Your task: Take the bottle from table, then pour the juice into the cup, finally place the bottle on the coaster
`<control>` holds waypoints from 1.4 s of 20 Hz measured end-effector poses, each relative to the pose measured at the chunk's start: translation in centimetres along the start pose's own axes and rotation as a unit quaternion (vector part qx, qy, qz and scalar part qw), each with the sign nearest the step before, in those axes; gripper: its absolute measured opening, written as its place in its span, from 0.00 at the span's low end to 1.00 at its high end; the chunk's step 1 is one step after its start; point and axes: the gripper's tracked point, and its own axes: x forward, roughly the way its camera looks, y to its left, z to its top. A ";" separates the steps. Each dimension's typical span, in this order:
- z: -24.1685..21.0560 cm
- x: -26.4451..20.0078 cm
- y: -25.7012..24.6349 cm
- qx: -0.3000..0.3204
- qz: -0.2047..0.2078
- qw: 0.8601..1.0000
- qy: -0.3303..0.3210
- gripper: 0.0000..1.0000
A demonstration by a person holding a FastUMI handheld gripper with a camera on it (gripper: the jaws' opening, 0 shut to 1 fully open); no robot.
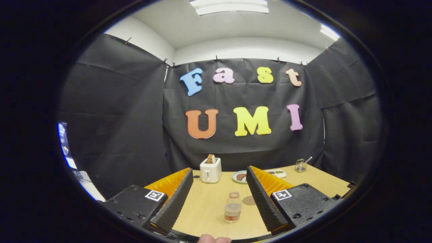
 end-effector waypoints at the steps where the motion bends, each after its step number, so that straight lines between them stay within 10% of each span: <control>1: -0.7 0.0 0.3 0.003 0.003 1.000 0.007 1.00; 28: -26.1 8.9 -4.7 -0.049 -0.047 0.991 0.114 1.00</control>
